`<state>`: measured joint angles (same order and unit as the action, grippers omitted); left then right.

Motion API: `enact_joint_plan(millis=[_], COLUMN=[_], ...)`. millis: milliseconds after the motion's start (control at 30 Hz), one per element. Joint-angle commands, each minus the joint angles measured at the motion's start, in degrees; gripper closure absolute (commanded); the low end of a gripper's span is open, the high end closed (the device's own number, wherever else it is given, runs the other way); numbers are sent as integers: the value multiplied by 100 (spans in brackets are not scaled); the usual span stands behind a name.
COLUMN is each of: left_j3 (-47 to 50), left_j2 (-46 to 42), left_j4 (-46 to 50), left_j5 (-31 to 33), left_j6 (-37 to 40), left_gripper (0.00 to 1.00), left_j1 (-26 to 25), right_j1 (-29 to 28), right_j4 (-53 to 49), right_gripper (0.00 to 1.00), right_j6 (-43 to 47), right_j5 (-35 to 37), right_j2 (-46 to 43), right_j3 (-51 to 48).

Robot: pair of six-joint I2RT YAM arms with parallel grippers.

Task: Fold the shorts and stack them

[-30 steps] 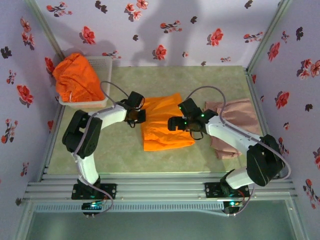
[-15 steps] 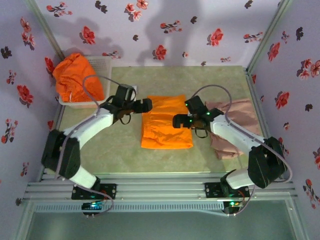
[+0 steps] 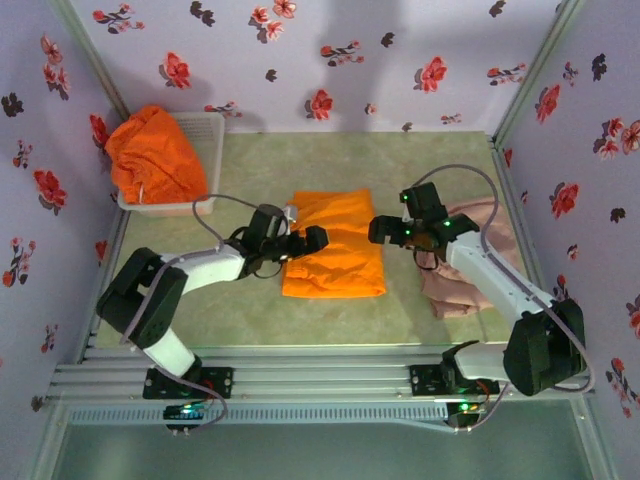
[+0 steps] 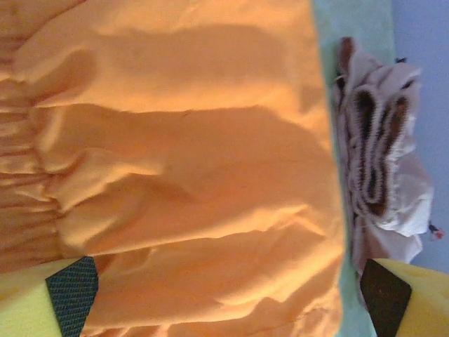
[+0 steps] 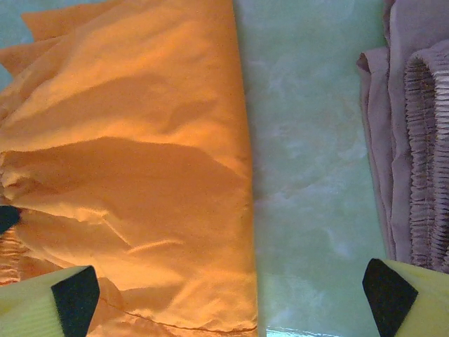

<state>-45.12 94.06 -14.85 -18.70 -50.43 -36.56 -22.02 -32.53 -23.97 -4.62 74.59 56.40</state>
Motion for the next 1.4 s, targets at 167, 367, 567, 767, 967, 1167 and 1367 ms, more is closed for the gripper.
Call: enact_joint_plan(millis=[167,367,567,767,967,1167,1367], left_j3=[569,683,767,829,876,878,910], left_j2=[284,192,199,293,349,358,307], left_j4=[-507,-457,-518,-653,-773,-791,-900], left_j5=[259,288,289,291,286,279,279], left_j6=[-20,77,85,47,-4,0,-23], left_gripper=[1,1,1,1,1,1,1], left_j1=[-6,-1,-1,-1,-1,-6,-1], right_j1=[288,573,791,820,816,798,694], right_j4=[-151,-2,32,221,449,690,941], right_gripper=[1,1,6,15,20,28,39], right_j6=[412,655,851,817,729,605,457], right_j5=[-1083,-1818,-2361,-2888,-3153,-3410,-3562], right_j2=[939,2077,2961,3408,3637,3784,3899], right_j3=[350,826,1273,1414,1322,1233,1151])
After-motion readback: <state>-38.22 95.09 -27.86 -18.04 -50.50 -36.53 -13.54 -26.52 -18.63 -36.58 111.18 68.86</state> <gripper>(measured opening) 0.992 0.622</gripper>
